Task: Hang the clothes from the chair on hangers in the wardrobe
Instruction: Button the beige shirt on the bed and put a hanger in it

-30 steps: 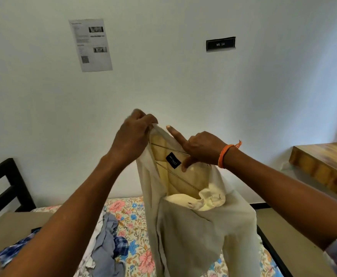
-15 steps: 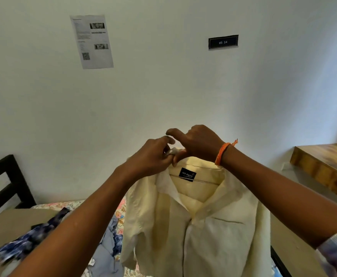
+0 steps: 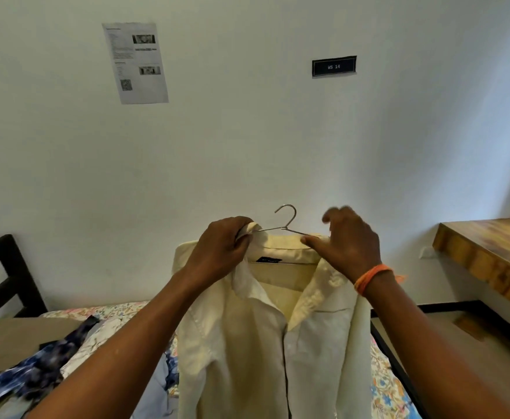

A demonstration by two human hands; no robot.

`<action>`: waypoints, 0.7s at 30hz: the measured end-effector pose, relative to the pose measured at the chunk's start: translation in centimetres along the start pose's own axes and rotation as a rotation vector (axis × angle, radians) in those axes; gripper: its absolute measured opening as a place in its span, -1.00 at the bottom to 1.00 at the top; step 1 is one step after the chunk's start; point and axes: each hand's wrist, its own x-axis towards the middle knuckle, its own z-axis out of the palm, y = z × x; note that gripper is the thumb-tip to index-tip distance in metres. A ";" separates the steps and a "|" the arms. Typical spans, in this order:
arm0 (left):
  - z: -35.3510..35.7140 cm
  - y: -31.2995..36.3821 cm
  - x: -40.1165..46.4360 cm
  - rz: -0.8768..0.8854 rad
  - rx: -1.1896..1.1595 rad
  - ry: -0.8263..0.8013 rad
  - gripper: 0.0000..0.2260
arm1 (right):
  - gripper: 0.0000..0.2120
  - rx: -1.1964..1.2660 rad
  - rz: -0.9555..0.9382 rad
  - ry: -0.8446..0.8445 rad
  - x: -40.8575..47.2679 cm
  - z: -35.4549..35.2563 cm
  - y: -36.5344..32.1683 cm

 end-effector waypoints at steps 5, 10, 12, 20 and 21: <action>0.3 -0.4 0.3 -0.027 0.017 -0.015 -0.83 | -0.94 0.162 -0.009 0.016 0.2 0.6 1.1; -0.1 0.1 1.4 -0.099 0.011 0.034 -0.75 | -0.90 0.442 0.016 0.494 -2.4 -0.1 -0.1; 0.1 0.3 1.6 -0.065 0.058 -0.005 -0.77 | -0.90 0.548 0.076 0.576 -3.6 0.2 -0.9; 2.0 1.8 0.1 -0.058 0.076 0.087 -0.69 | -0.86 0.770 0.377 0.659 -1.3 1.0 -1.0; 2.0 1.7 0.1 -0.062 0.036 0.096 -0.70 | -0.83 0.787 0.370 0.678 -1.4 1.2 -1.1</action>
